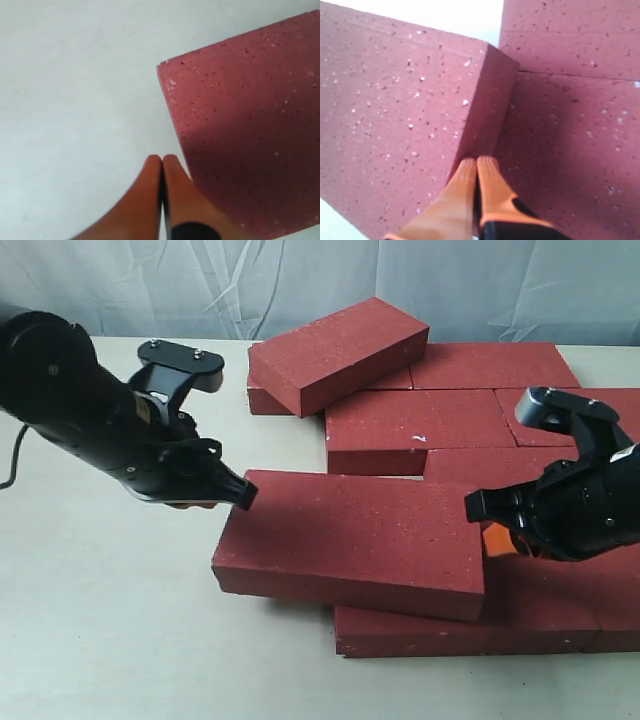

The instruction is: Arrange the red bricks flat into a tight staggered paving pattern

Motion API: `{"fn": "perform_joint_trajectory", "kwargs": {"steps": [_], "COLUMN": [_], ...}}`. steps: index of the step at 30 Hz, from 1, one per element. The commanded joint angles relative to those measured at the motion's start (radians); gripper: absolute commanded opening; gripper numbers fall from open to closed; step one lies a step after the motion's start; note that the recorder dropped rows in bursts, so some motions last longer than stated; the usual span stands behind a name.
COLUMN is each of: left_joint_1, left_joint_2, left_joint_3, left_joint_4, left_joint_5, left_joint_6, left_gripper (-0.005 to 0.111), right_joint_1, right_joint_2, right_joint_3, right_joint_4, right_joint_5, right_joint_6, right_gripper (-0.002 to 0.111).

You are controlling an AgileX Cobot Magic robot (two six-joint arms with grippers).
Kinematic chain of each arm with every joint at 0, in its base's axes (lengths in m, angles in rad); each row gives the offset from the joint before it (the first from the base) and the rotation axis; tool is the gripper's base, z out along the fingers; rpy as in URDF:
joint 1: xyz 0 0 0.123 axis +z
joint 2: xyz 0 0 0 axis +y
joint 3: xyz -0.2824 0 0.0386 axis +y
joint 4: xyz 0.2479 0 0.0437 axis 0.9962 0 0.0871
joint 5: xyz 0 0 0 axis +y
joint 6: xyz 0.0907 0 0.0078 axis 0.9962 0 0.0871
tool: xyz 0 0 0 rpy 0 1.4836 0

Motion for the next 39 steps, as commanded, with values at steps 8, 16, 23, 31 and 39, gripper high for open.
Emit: {"fn": "perform_joint_trajectory", "kwargs": {"steps": [8, 16, 23, 31, 39], "left_joint_1": [0.127, 0.222, 0.233, 0.233, 0.233], "left_joint_2": [-0.09, -0.179, -0.206, -0.206, -0.206], "left_joint_3": [-0.003, -0.003, -0.003, 0.001, 0.114], "left_joint_4": [0.141, 0.184, 0.182, 0.178, 0.141], "left_joint_5": [0.087, 0.101, 0.075, 0.066, 0.001], "left_joint_6": [-0.087, -0.128, -0.134, -0.134, -0.09], "left_gripper": [0.0, 0.0, 0.0, 0.0, 0.0], "right_joint_1": [0.127, 0.251, 0.393, 0.447, 0.405], "right_joint_2": [0.099, 0.255, 0.428, 0.492, 0.332], "right_joint_3": [-0.096, -0.241, -0.356, -0.458, -0.458], "right_joint_4": [0.076, 0.141, 0.193, 0.192, -0.268], "right_joint_5": [-0.046, -0.051, -0.095, -0.125, 0.051], "right_joint_6": [-0.002, -0.002, 0.0, 0.037, 0.404], "right_gripper": [-0.001, -0.001, -0.001, -0.001, -0.001]}}
